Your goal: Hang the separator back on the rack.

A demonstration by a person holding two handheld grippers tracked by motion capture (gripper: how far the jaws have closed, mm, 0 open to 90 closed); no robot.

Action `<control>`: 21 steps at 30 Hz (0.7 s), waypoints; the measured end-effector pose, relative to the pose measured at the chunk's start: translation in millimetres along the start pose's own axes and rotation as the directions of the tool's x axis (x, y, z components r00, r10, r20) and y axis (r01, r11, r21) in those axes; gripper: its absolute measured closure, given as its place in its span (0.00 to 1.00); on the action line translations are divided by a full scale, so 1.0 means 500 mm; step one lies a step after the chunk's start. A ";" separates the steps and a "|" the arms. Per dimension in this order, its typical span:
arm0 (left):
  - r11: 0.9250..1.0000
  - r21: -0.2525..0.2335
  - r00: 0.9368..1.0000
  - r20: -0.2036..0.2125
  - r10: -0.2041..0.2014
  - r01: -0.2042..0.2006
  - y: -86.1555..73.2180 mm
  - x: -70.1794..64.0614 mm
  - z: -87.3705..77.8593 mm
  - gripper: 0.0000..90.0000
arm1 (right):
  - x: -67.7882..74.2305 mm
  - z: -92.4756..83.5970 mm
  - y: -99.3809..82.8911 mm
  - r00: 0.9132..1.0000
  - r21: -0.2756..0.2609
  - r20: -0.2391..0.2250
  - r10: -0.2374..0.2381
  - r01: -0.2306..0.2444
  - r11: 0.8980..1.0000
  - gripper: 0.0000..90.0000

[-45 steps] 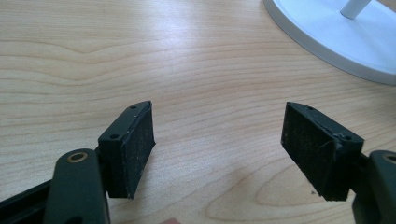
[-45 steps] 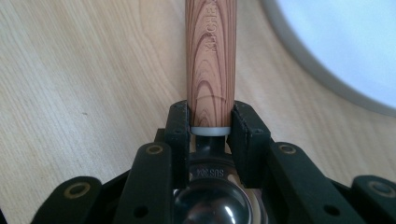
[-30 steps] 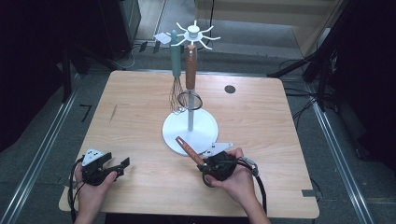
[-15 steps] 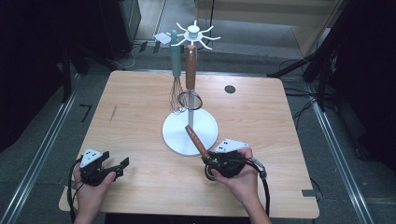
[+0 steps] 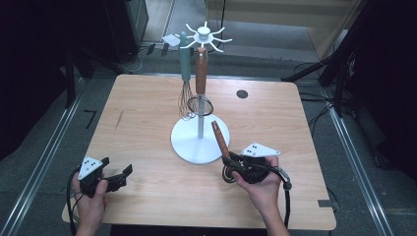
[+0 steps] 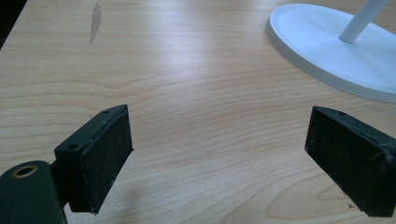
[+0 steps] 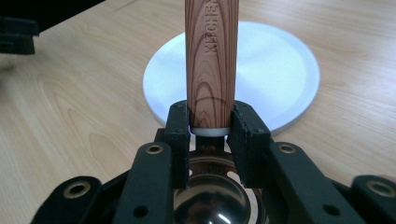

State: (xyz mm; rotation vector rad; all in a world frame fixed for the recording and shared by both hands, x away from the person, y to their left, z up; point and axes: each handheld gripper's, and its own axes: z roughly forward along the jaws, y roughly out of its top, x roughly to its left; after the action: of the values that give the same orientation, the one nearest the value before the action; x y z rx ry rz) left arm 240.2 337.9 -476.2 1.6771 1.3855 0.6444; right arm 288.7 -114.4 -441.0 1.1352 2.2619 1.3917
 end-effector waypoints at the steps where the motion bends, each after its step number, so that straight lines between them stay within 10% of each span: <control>1: 1.000 0.002 1.000 -0.003 0.001 -0.001 0.000 0.002 -0.001 0.09 | -0.001 -0.002 0.000 1.000 -0.005 0.001 0.007 -0.007 1.000 0.80; 21: 0.998 0.040 0.996 -0.074 0.052 -0.049 -0.010 0.003 0.013 0.09 | -0.013 -0.066 0.033 0.998 -0.179 0.047 0.046 -0.037 0.983 0.80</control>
State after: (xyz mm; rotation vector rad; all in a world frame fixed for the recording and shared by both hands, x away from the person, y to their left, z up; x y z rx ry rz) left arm 243.2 337.6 -483.7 1.7381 1.4201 0.7203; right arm 282.3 -136.4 -411.5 1.1514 2.0427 1.5286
